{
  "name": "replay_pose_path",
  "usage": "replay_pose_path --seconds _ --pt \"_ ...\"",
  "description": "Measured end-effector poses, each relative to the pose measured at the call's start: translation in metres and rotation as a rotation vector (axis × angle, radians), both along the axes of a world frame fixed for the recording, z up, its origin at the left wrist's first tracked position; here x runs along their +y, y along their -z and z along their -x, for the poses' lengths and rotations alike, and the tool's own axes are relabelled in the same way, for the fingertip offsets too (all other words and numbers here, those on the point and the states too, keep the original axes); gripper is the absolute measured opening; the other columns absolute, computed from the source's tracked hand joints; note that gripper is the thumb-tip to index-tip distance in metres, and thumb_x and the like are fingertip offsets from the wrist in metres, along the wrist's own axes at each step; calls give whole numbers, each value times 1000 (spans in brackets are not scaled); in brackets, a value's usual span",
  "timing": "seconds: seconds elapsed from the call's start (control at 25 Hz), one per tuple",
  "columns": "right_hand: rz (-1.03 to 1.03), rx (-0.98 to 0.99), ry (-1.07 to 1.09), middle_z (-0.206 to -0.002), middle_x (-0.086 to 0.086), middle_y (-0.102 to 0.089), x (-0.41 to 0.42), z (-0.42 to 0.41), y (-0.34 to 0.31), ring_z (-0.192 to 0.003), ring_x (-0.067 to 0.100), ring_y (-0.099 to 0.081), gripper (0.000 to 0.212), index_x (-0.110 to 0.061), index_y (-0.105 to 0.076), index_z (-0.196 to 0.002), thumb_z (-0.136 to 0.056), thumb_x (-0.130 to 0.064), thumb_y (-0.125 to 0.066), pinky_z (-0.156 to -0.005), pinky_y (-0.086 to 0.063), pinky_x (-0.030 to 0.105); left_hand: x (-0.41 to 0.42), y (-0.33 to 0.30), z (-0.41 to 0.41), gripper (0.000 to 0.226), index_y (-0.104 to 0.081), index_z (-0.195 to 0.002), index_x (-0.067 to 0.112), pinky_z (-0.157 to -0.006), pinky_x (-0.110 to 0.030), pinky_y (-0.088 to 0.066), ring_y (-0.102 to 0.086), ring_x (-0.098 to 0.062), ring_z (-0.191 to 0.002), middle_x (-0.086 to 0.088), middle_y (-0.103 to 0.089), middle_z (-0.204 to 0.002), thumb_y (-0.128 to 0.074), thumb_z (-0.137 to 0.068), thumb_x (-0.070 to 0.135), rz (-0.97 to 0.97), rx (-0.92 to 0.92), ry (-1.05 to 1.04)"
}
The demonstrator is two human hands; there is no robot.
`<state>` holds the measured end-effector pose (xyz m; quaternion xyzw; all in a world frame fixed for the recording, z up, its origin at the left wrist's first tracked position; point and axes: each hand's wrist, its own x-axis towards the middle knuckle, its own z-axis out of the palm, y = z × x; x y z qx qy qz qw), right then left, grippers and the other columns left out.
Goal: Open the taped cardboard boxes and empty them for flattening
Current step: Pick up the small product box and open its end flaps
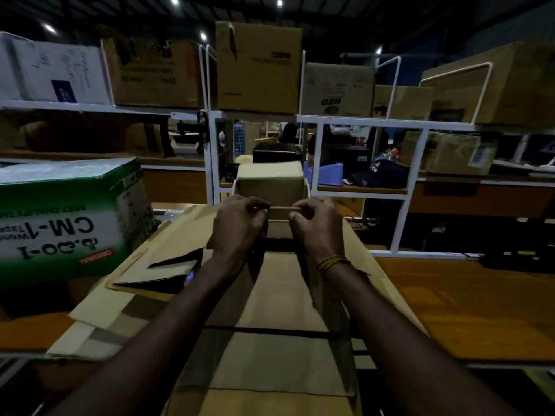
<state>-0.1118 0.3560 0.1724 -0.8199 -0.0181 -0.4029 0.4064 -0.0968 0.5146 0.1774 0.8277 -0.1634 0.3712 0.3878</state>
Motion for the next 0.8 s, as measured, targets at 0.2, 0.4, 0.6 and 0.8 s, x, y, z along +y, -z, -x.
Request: replay_pose_path --seconds 0.2,0.4,0.6,0.8 --pt "-8 131 28 -115 5 -55 -3 -16 19 -106 15 -53 18 -16 -71 -105 -87 -16 -72 -87 -38 17 -7 20 -20 19 -74 -108 22 -80 -28 -50 -53 -6 -91 0 -67 -107 -65 -92 24 -48 82 -1" --pt "28 232 17 -124 6 -54 -6 -25 19 -105 12 -53 25 -20 -69 -113 -88 -16 -70 -85 -40 16 -10 27 -32 22 -72 -112 23 -76 -23 -44 -53 -5 -90 -1 -65 -113 -64 -93 29 -116 156 19" --pt "220 364 8 -141 9 -45 -6 -31 23 -128 24 -46 41 -25 -59 -132 -92 -23 -66 -104 -40 32 -13 34 -43 26 -69 -113 24 -101 -52 -45 -64 -15 -96 2 -71 -103 -57 -95 39 -244 277 56" --pt "263 443 -68 -128 10 -62 -11 -33 16 -119 23 -56 26 -16 -69 -120 -97 -22 -58 -96 -47 31 -16 29 -46 28 -70 -100 21 -79 -40 -54 -63 -16 -78 1 -68 -82 -49 -99 40 -229 371 -55"
